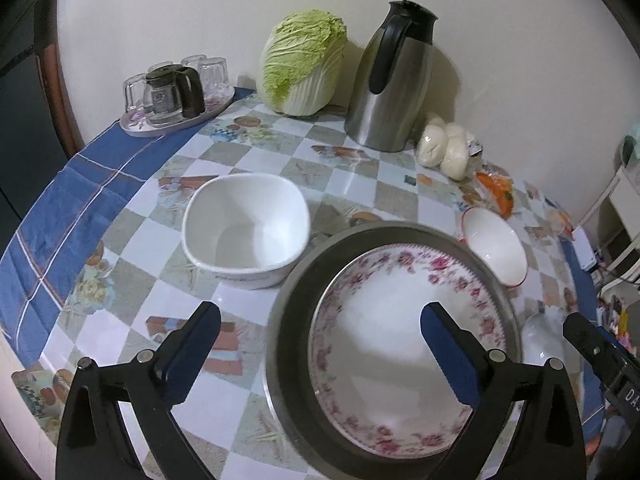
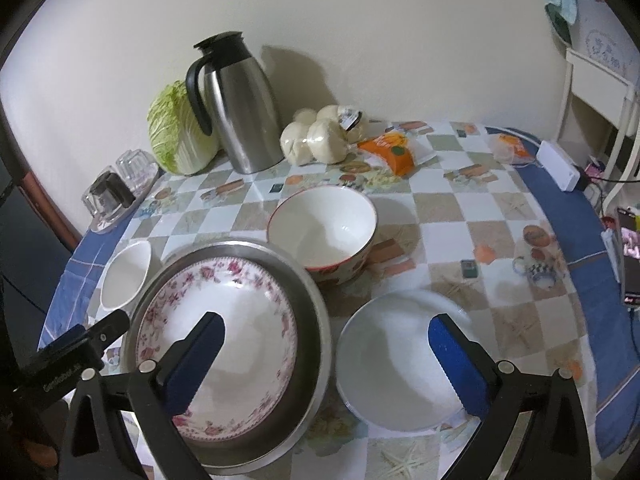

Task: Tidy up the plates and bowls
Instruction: 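Raise both grippers off the plate and move toward the red-rimmed bowl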

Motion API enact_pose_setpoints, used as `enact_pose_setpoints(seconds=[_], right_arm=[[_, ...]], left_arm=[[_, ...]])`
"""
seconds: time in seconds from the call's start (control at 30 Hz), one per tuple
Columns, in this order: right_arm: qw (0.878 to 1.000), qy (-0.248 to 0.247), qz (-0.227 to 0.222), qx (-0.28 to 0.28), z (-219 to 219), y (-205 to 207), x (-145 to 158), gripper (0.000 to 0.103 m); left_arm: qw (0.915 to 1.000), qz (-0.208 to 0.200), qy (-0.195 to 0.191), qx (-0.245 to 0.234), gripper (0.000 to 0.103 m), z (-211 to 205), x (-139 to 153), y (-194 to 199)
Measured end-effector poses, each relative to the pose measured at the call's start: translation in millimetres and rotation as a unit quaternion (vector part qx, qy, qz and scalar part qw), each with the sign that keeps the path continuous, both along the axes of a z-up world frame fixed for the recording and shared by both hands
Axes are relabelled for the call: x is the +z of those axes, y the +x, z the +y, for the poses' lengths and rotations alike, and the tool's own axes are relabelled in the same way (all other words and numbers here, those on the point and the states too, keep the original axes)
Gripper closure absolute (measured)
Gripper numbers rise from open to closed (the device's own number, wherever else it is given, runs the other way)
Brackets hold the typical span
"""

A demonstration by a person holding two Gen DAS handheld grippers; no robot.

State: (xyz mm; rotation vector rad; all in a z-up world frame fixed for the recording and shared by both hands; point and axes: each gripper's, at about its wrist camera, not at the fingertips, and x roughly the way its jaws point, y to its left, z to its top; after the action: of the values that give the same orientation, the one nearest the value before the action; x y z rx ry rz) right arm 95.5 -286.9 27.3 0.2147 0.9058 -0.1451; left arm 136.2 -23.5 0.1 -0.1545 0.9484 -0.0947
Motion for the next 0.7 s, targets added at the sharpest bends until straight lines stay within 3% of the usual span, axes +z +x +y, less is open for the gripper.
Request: enact_pose_setpoints(seconds=[0.3,0.5,0.7], right_arm=[[0.999,0.021,-0.005,-0.030,-27,9,14,0.000],[0.999,0.019,0.004,-0.049,-45,17,26,0.000],[0.997,0.007,-0.018,-0.068,-65,11,56,0.000]], left_arm=[[0.9990,-0.021,-0.016,-0.035,0.003,-24,14,10],[0.9973,-0.008,-0.027,-0.068,0.003,-38,17,22],[0.9953,0.015,-0.008,-0.095,0.003,-55,31,44]])
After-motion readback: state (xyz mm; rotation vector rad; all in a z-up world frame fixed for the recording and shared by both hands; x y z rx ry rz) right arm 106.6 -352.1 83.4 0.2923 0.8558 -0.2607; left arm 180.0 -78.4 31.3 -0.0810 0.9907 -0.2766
